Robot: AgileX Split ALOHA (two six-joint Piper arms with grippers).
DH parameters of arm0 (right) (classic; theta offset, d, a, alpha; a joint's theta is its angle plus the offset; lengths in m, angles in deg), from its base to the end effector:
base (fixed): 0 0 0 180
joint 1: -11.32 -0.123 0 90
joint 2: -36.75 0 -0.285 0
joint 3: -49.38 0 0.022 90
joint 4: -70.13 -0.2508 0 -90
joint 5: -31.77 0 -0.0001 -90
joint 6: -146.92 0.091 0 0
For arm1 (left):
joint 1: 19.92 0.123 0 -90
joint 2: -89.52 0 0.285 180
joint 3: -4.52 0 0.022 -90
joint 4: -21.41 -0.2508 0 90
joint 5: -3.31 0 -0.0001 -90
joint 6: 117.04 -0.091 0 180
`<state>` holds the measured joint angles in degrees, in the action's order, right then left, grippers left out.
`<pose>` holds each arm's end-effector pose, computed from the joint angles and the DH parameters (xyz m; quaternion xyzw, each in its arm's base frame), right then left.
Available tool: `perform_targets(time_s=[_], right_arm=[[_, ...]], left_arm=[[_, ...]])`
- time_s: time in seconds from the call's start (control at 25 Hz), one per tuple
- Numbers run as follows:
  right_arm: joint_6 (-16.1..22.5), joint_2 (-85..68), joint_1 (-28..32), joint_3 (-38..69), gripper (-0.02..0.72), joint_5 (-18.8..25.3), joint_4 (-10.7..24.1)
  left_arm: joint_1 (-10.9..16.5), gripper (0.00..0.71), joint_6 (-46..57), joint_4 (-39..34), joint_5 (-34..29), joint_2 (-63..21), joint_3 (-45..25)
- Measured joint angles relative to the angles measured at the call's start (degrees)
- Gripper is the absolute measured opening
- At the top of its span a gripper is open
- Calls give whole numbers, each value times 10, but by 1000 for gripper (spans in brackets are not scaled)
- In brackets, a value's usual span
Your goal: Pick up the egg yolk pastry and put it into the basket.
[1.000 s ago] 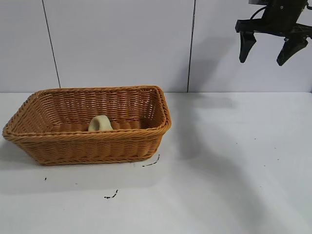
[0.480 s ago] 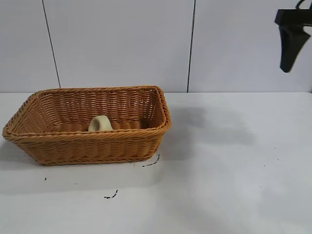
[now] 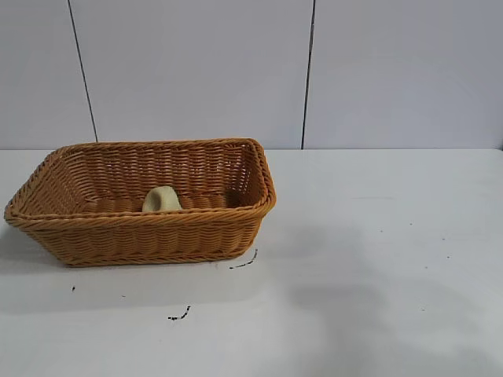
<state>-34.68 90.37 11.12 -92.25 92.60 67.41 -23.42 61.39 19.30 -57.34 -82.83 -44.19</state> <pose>0.1238 0.0042 0.2848 -0.0089 0.9717 0.0200 0.2352 -0.0047 0.0032 0.2768 0.0370 0.8517 0.0096 0.5226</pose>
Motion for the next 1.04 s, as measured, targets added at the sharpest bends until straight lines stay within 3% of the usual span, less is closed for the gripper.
perform_targets(time_s=[0.2,0.52,1.04], right_arm=[[0,-194,0,98,634,-21,-5],[1,-435,0,105,634,-22,-6],[2,-462,0,106,634,-22,-13]], left_arm=[[0,693,0,0,0,0,0],[0,693,0,0,0,0,0],[0,693,0,0,0,0,0]])
